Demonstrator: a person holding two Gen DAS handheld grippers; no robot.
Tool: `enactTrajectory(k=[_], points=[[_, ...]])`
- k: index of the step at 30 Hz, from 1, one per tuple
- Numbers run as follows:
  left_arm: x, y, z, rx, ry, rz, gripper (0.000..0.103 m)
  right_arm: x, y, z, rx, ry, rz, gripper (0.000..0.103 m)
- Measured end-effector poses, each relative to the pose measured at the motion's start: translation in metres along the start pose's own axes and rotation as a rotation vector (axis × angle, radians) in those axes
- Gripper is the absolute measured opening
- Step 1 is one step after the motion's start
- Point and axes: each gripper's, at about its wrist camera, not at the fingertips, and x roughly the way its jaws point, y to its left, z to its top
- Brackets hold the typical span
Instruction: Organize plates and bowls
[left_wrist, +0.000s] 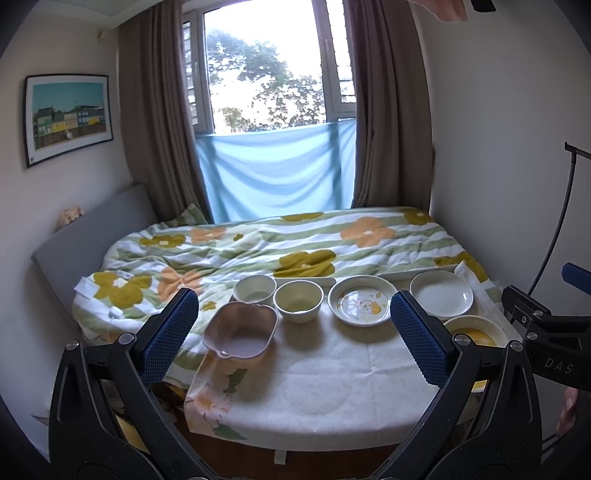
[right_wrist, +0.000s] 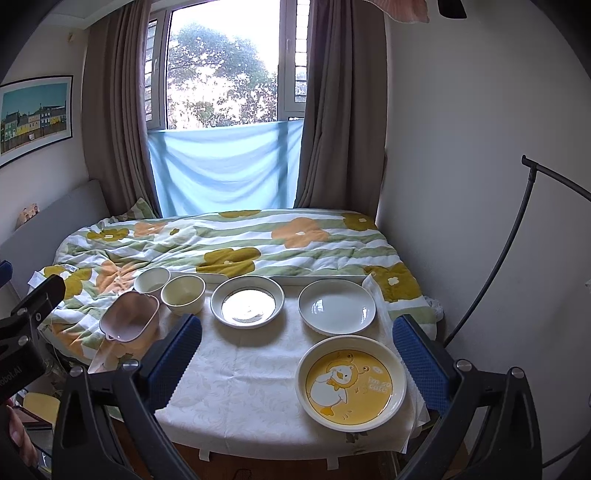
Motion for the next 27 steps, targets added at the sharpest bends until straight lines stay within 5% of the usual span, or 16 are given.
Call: enactTrajectory(k=[27], points=[[0.0032,0.0013,0.0002,0.005,0.004,0.003,0.103,0.0011,0.0013,0.0023,-0.003,0.001,0.002,0.103]])
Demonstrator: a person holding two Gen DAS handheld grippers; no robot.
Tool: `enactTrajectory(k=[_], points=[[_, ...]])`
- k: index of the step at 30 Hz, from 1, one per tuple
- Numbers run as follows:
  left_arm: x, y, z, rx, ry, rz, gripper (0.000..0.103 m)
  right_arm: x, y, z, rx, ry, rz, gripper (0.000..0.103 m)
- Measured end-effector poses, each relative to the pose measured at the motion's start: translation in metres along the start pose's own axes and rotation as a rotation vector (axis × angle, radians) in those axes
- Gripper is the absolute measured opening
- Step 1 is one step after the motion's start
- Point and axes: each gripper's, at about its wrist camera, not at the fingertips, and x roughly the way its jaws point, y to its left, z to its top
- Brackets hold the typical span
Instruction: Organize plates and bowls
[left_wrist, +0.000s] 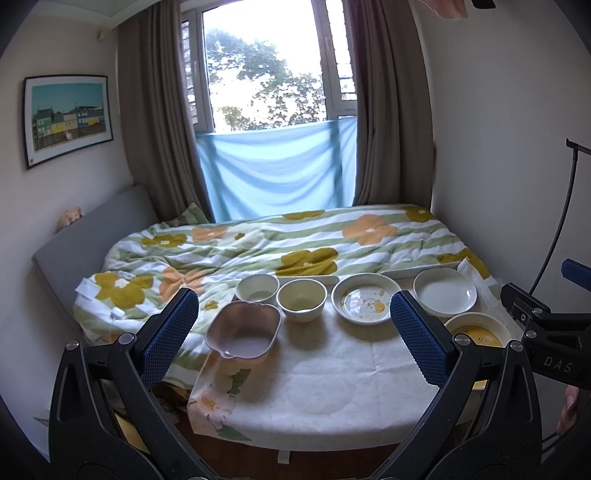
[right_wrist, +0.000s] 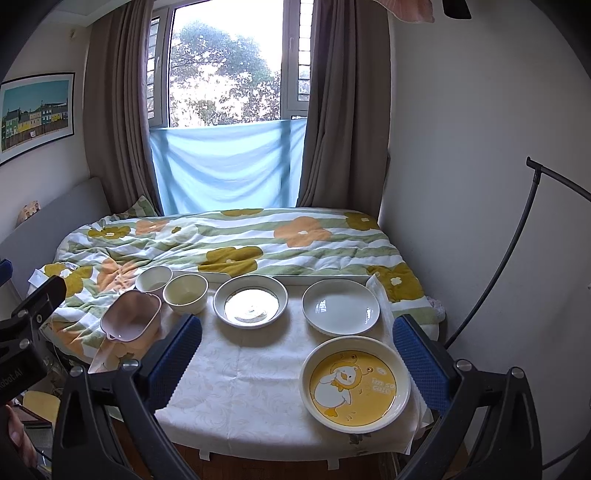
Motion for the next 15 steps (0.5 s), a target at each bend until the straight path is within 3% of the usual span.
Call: enactTrajectory(k=[15], points=[[0.0011,0.0031,0.0006,-0.001,0.000,-0.002,0.103,0.0002,0.0012,0.0006,-0.001,0.002,-0.002,0.103]])
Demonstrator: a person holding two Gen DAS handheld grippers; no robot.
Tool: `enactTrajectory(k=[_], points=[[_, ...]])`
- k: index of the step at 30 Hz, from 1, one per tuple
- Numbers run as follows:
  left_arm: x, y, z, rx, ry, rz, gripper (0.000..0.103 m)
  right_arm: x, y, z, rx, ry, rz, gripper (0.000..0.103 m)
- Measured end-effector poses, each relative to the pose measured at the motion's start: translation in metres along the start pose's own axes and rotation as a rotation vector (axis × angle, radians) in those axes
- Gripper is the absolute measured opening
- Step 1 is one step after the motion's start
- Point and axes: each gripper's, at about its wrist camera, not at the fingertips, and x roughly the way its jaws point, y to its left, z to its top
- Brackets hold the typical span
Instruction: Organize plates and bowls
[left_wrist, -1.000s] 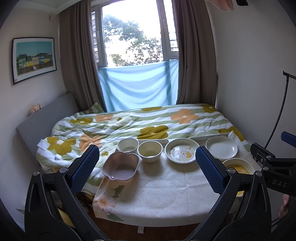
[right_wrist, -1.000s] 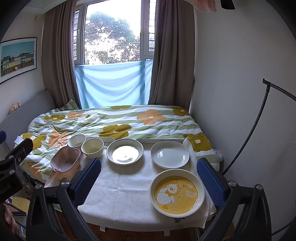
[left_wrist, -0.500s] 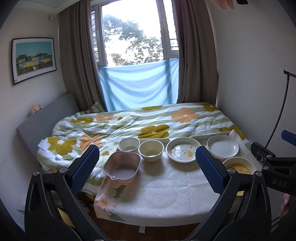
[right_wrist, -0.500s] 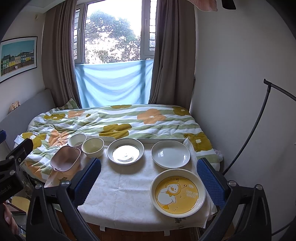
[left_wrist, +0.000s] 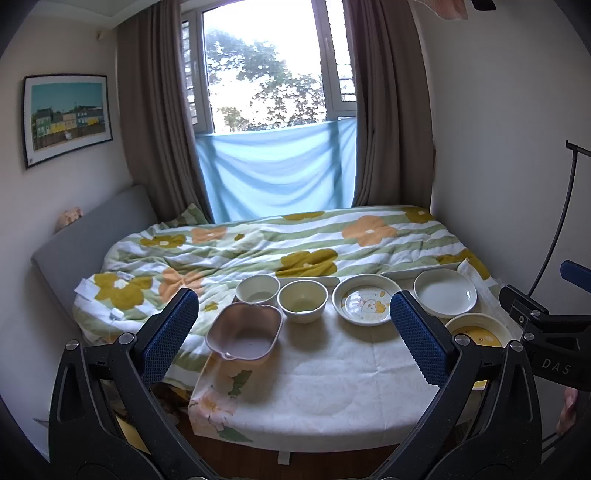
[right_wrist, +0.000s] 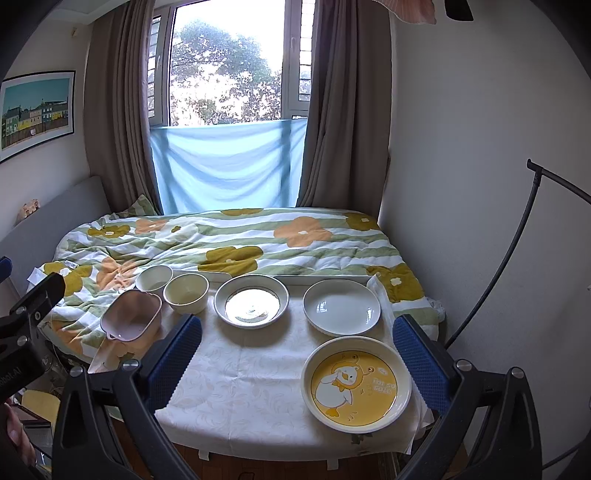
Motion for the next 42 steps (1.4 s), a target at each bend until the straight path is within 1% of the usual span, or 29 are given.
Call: enactTrajectory(k=[9,13,16,18,20,23,26,28,32,34,36,37,39,40,41,42], points=[[0.006,0.005,0.000,0.015,0.014,-0.012,0.103,0.004,0.004,-0.003,0.012,0.008,-0.006,0.103],[0.014,0.005,0.002,0.031,0.035,-0.036,0.103,0.011,0.003,-0.004,0.028,0.024,-0.018,0.103],[0.027,0.000,0.007,0.050,0.067,-0.081,0.103,0.014,-0.004,-0.005,0.059,0.045,-0.033,0.103],[0.040,-0.008,0.009,0.075,0.092,-0.124,0.103,0.016,-0.012,-0.007,0.087,0.059,-0.043,0.103],[0.056,-0.020,0.008,0.107,0.120,-0.179,0.103,0.021,-0.023,-0.014,0.118,0.084,-0.057,0.103],[0.086,-0.044,-0.002,0.156,0.163,-0.275,0.103,0.034,-0.042,-0.034,0.169,0.148,-0.077,0.103],[0.121,-0.075,-0.016,0.175,0.246,-0.385,0.103,0.053,-0.072,-0.060,0.225,0.235,-0.100,0.103],[0.145,-0.098,-0.027,0.194,0.304,-0.448,0.103,0.064,-0.090,-0.073,0.250,0.273,-0.116,0.103],[0.189,-0.151,-0.055,0.261,0.411,-0.533,0.103,0.095,-0.135,-0.101,0.331,0.364,-0.108,0.103],[0.210,-0.176,-0.070,0.283,0.465,-0.574,0.103,0.112,-0.149,-0.110,0.348,0.413,-0.099,0.103],[0.235,-0.199,-0.085,0.288,0.527,-0.617,0.103,0.129,-0.166,-0.121,0.363,0.449,-0.074,0.103],[0.246,-0.211,-0.093,0.287,0.563,-0.635,0.102,0.136,-0.174,-0.126,0.376,0.461,-0.043,0.103],[0.262,-0.222,-0.107,0.281,0.622,-0.672,0.101,0.150,-0.182,-0.133,0.401,0.486,0.012,0.102],[0.272,-0.229,-0.114,0.284,0.650,-0.685,0.098,0.158,-0.187,-0.138,0.411,0.495,0.038,0.100],[0.281,-0.236,-0.120,0.286,0.679,-0.697,0.096,0.166,-0.192,-0.142,0.424,0.506,0.073,0.090],[0.289,-0.243,-0.126,0.285,0.707,-0.707,0.089,0.175,-0.195,-0.145,0.432,0.520,0.096,0.078]])
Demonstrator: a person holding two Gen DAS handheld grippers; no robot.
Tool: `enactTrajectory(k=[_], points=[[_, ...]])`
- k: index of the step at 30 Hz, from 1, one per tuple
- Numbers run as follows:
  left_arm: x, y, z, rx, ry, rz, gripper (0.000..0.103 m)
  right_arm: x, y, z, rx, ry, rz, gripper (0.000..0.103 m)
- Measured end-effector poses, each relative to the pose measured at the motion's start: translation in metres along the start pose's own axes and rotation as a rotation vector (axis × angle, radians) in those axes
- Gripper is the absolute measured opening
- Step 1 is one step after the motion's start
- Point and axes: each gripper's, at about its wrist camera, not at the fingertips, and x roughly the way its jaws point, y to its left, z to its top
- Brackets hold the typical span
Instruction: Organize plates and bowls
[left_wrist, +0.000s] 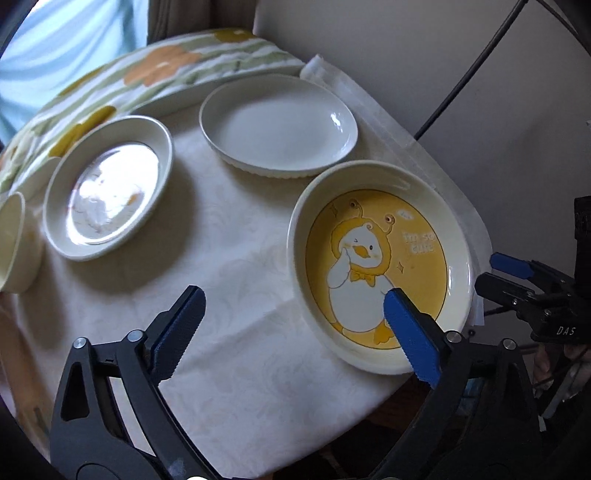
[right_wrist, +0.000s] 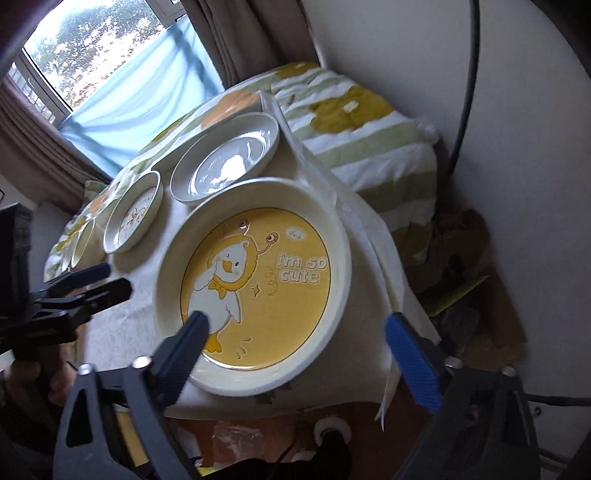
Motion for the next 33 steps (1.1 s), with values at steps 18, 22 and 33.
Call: enactTrajectory(k=[18,22,33], points=[[0.061,0.000,0.013,-0.042,0.156,-0.099,0.017,0.042,-0.036,0.027,0.038,0.077,0.109,0.014],[0.061,-0.009,0.013,-0.003,0.148,-0.058,0.017,0.042,-0.037,0.029,0.032,0.082,0.099,0.014],[0.044,-0.019,0.011,0.025,0.126,0.001,0.017,0.035,-0.036,0.033,0.010,0.086,0.110,0.014]])
